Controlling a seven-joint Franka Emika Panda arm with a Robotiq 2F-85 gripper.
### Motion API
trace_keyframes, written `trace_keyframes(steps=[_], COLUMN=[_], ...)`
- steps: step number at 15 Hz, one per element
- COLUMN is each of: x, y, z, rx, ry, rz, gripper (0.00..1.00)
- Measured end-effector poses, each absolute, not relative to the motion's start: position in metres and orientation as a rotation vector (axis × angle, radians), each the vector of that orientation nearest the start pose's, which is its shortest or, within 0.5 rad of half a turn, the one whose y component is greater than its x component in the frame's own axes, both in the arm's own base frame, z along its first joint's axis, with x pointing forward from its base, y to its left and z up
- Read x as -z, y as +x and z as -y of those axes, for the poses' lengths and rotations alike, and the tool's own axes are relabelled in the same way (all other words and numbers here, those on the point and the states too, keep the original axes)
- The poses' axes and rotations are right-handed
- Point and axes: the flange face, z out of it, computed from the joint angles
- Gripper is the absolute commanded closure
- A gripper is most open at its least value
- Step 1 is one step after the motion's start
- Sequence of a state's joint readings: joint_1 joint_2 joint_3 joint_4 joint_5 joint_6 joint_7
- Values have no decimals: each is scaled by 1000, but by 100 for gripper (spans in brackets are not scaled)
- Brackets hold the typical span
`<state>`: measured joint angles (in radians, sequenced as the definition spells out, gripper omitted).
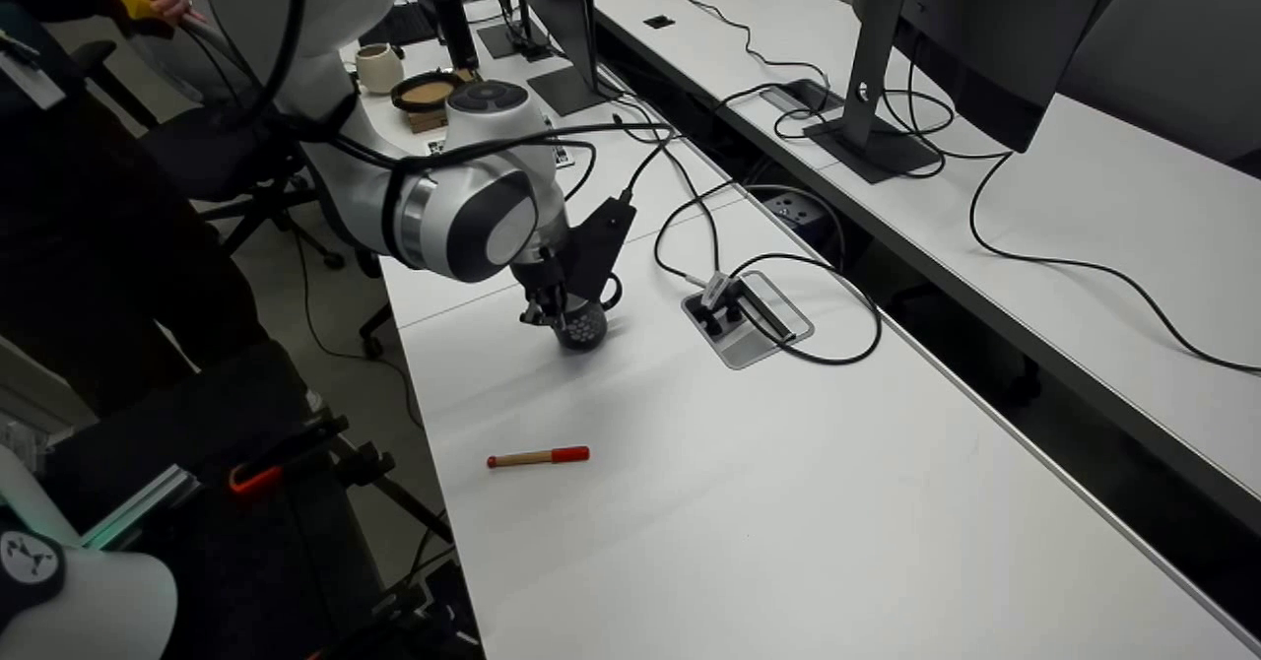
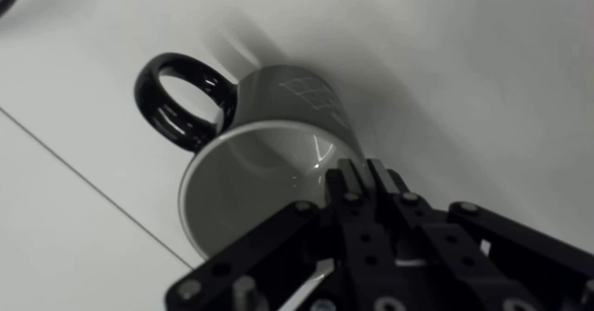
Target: Make the cup lie down
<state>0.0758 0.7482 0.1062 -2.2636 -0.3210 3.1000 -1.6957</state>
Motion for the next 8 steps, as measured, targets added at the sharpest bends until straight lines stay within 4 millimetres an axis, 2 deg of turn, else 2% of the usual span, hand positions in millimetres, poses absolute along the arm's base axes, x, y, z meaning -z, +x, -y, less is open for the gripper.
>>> trace_keyframes(steps=[8], x=[-73], y=[517], z=[-67], rx=[-62], ry=[1610], rz=[-2490], gripper=[98])
